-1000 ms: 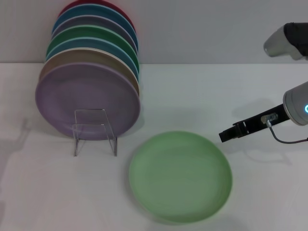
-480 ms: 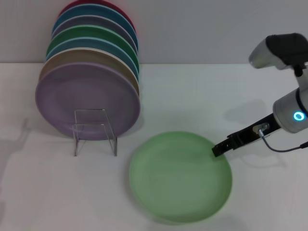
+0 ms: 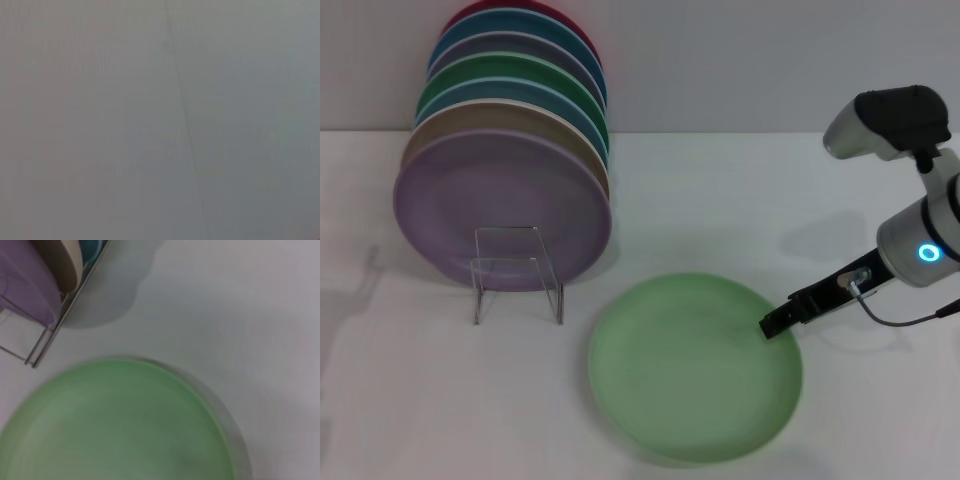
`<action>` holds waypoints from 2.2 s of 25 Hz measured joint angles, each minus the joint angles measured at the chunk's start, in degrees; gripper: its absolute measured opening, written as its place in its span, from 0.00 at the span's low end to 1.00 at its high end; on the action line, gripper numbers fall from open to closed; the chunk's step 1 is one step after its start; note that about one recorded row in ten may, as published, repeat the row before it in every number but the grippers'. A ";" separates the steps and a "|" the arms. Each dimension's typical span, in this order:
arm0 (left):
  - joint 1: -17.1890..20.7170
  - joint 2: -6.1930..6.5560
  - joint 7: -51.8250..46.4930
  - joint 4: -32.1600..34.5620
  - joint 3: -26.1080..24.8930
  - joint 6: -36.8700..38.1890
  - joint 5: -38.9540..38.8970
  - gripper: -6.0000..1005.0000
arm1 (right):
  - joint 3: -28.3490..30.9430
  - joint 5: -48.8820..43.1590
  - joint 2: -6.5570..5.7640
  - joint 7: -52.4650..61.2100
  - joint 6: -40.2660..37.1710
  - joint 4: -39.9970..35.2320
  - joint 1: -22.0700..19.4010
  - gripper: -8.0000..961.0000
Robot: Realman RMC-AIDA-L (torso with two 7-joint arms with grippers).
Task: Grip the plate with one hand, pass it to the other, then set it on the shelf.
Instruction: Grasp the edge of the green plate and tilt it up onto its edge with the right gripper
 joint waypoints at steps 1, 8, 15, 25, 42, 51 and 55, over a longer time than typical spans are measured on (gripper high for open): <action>-0.02 0.00 0.00 0.00 0.00 -0.01 0.00 0.83 | -0.39 0.00 0.00 0.00 -0.07 -0.47 0.19 0.63; -0.05 0.00 0.00 0.00 -0.01 -0.01 0.00 0.83 | -2.25 -0.13 0.00 0.64 -0.82 -1.63 1.14 0.62; -0.05 0.02 0.00 0.00 0.00 -0.02 -0.01 0.83 | -2.26 -1.03 0.00 1.01 -0.88 -2.27 1.72 0.59; -0.21 0.09 0.00 0.00 0.00 -0.19 -0.01 0.83 | -2.27 -1.20 -0.01 0.84 -0.88 -3.54 2.14 0.22; -0.31 0.09 0.00 0.00 -0.01 -0.19 0.00 0.83 | -6.41 -1.38 0.00 0.82 -2.18 -3.69 2.44 0.12; -0.31 0.09 0.00 0.00 -0.01 -0.18 0.00 0.83 | -6.80 -1.40 0.35 0.31 -3.24 0.17 1.41 0.04; -0.31 0.12 0.00 0.00 -0.01 -0.13 0.00 0.83 | -6.87 -1.05 0.50 -0.06 -4.07 4.47 -0.14 0.04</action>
